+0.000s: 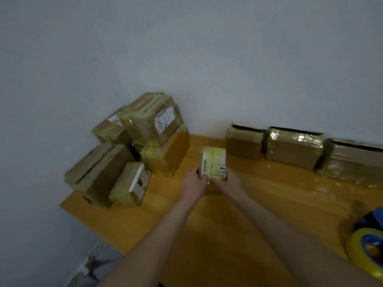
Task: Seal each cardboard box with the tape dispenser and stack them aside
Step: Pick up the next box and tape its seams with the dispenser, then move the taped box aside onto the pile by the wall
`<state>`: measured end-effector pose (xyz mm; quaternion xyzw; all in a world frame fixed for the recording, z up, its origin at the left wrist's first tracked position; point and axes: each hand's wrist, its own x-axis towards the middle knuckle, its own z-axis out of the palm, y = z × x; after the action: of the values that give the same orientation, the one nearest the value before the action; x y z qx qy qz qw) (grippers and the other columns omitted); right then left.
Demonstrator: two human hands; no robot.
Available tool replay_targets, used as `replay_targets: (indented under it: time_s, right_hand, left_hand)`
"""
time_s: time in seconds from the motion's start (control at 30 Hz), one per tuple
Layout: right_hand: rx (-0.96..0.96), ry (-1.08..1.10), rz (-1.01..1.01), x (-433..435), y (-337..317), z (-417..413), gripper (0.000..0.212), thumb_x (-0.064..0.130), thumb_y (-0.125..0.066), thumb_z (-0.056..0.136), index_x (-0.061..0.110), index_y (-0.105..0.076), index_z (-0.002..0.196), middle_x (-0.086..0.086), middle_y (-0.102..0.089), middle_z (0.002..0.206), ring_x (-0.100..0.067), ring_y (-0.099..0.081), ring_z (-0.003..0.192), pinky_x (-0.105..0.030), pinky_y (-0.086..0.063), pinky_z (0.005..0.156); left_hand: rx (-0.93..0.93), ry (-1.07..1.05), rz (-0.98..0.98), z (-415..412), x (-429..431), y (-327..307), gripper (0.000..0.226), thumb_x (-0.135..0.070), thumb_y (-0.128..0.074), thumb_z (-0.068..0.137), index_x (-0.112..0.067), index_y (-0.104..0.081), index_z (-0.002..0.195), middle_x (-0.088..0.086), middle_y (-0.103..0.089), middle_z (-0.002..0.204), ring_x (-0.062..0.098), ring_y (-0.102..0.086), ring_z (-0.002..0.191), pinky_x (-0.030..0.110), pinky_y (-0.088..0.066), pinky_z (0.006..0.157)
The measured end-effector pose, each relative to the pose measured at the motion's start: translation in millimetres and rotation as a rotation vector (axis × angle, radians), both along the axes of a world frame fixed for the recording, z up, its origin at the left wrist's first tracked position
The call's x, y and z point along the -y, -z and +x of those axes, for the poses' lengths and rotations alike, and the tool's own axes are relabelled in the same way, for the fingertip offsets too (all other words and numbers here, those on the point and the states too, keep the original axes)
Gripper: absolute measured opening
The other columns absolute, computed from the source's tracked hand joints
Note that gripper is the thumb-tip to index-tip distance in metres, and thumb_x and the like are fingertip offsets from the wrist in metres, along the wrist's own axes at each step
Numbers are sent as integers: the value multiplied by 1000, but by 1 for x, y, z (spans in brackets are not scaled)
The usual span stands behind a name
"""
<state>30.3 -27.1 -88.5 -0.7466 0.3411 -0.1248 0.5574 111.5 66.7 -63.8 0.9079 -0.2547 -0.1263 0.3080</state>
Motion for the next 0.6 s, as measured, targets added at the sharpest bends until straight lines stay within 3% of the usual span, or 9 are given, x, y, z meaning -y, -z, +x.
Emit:
replay_targets:
  time_s: [0.07,0.2,0.33,0.47,0.6]
  right_hand:
    - [6,17,4,-8,4,32,44,30,-71,85,18,-55,124,-2,-64,123,-18,-60,109,-35,-51,90]
    - [-41,59,-57,-23,16,101,45,29,-68,88,18,-52,128,-2,-61,125,-13,-57,103,-24,-46,79]
    - [-208,126,-91,-32,26,153,47,34,-62,92,18,-49,133,-6,-62,127,-26,-59,112,-31,-47,83]
    - [-277,195,-104,-37,32,180,46,30,-58,93,13,-49,136,-12,-63,124,-32,-60,109,-33,-46,80]
    - [-270,241,-92,-35,31,188,30,20,-54,93,11,-59,121,-12,-69,105,-29,-63,88,-32,-45,68]
  left_hand:
    - [26,9,14,32,-6,5,38,-24,-52,96,-13,-51,133,8,-49,128,13,-50,94,20,-42,79]
    - [33,108,65,104,-18,18,44,-25,-51,97,-13,-43,139,7,-44,132,20,-54,110,22,-40,82]
    - [102,264,112,151,-24,22,46,-21,-49,96,-17,-40,142,6,-47,133,20,-50,118,28,-44,92]
    - [188,354,-5,165,-21,11,46,-13,-45,97,-17,-40,143,-1,-37,145,17,-42,129,32,-41,103]
    - [169,432,-136,167,-13,-3,43,-6,-44,96,-15,-46,138,-1,-42,140,19,-47,123,34,-43,100]
